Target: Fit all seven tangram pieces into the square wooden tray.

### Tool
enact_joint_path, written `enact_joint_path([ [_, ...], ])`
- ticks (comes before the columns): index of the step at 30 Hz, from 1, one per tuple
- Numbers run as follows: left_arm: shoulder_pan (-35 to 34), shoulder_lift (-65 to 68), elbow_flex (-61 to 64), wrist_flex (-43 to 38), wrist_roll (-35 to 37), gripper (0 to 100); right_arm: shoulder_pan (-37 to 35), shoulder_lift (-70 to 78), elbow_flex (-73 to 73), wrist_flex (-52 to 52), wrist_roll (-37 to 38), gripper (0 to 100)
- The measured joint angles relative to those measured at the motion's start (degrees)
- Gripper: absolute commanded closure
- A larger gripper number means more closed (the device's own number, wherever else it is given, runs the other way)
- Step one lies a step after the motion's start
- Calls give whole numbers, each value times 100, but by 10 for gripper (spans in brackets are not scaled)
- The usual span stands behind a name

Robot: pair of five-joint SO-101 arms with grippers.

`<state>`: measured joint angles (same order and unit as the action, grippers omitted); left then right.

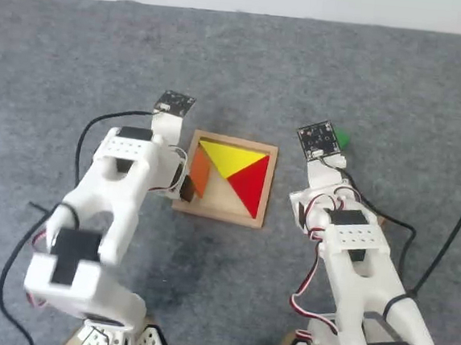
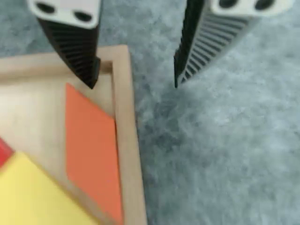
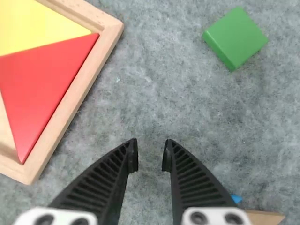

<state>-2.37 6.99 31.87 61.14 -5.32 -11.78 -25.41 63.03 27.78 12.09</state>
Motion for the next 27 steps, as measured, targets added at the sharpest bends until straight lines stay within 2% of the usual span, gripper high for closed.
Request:
enact_joint_path([
  [5,9,501,-571,-123,-44,749,0,0,0,0,0,898],
  [14,-255,615,-958,-299,202,749,0,0,0,0,0,901],
  [21,-290,457,-888,-325,378,749,0,0,0,0,0,901],
  [27,-756,-9,-589,-589,695,749,0,0,0,0,0,901],
])
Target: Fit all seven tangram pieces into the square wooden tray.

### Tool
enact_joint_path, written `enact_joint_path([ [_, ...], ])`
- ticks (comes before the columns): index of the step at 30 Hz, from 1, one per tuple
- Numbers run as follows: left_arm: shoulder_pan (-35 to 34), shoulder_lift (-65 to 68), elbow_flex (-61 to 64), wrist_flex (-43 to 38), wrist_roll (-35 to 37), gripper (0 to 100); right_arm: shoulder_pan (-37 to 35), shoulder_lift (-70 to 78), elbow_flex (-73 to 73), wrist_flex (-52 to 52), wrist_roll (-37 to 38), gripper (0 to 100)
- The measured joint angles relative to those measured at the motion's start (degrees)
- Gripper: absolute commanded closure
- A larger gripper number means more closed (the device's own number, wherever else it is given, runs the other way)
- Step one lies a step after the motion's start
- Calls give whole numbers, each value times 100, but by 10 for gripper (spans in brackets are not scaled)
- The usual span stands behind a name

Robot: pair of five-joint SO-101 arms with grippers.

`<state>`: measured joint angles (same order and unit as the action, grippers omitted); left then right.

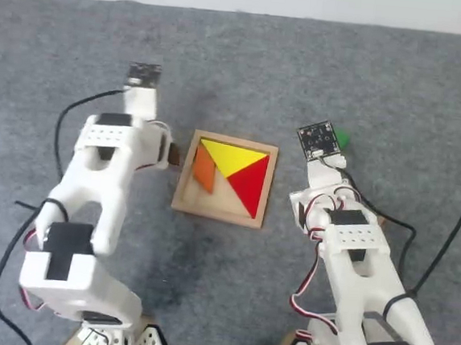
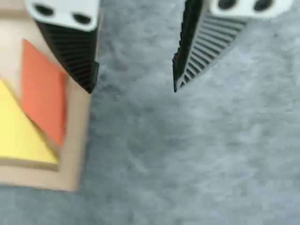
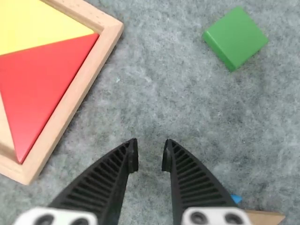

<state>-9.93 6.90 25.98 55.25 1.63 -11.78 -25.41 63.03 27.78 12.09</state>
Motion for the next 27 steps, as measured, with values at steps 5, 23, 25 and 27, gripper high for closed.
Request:
enact_joint_path([
  [5,-62,123,9,-18,0,750,0,0,0,0,0,901],
  [23,888,325,255,114,-352,749,800,-730,-316,1046,9,898],
  [25,782,18,431,149,-360,748,1204,-1020,-484,1301,9,898],
  [27,589,-466,712,79,-149,747,1415,-1187,-668,1538,237,897],
])
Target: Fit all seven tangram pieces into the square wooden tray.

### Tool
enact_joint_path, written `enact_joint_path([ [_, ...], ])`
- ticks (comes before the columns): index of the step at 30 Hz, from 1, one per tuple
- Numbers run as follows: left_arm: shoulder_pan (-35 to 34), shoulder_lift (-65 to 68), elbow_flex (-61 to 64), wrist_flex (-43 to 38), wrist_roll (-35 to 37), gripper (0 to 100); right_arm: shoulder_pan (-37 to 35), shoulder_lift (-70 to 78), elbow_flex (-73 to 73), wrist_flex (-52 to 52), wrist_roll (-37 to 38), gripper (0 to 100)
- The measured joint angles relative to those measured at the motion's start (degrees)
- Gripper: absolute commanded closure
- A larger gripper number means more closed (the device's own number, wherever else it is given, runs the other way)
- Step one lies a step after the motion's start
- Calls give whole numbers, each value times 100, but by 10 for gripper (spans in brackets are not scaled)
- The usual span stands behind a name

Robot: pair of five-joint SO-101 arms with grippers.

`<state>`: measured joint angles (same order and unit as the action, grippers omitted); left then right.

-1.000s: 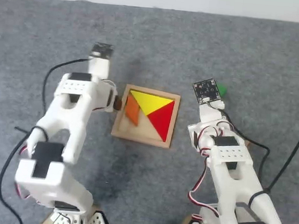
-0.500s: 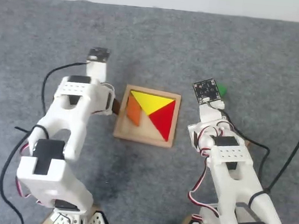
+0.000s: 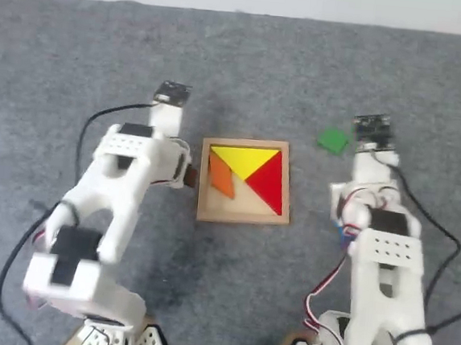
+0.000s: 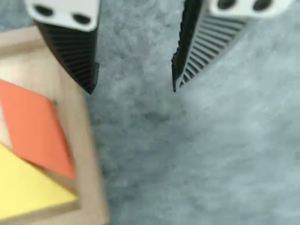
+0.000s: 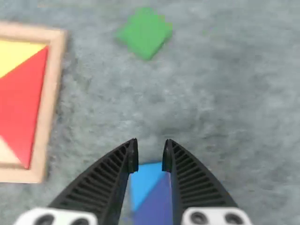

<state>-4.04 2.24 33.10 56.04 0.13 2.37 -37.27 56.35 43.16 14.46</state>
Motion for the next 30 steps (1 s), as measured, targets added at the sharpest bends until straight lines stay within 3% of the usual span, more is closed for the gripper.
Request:
enact_joint_path([
  [8,-325,-1873,1090,-334,589,747,246,642,-1618,1169,1029,897],
  [20,-404,-1319,1064,-624,624,747,-378,3903,-4484,2031,2646,895],
  [27,-624,-554,738,-747,633,747,-545,4844,-5002,1802,3631,690],
  [30,-826,-501,659,-870,651,747,-563,5213,-5029,1433,4018,680],
])
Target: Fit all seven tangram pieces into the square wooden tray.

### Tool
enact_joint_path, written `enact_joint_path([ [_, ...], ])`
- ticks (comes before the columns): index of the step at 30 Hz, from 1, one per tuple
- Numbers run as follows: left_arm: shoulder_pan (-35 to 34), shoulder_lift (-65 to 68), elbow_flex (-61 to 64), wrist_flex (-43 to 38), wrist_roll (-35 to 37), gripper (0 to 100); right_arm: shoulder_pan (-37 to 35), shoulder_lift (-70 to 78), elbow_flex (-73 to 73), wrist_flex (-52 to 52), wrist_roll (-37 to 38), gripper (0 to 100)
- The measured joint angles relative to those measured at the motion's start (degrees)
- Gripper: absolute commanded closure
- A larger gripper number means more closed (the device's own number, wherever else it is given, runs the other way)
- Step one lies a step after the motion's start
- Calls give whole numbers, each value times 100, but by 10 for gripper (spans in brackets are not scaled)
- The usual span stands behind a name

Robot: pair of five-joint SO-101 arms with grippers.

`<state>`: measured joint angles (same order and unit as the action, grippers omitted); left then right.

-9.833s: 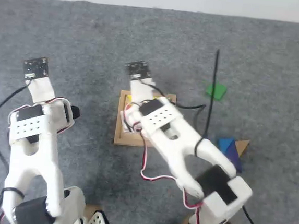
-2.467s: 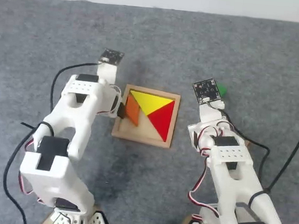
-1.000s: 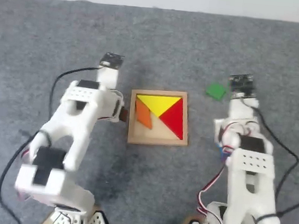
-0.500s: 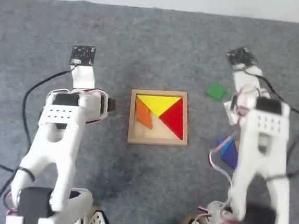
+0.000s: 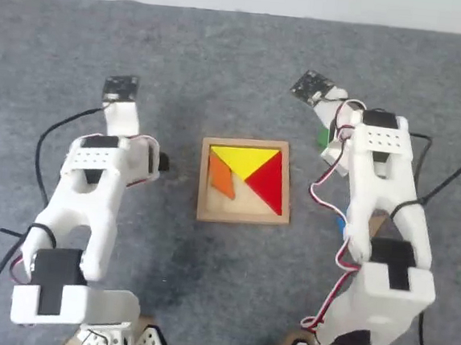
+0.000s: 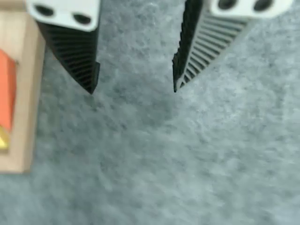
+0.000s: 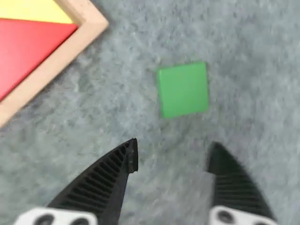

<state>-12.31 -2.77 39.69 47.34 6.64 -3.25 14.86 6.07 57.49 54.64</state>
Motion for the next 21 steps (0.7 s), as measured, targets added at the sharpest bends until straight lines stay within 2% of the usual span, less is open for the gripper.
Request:
enact_joint_path([
  [4,-26,53,-26,-18,0,748,-167,738,-281,-255,325,693],
  [10,-26,53,-35,-35,0,748,-185,1705,-1222,-202,316,697],
  [16,-18,53,-35,-35,0,748,185,1644,-1477,519,-598,716],
  [21,-18,53,26,-35,0,748,686,360,-536,554,-1530,730],
])
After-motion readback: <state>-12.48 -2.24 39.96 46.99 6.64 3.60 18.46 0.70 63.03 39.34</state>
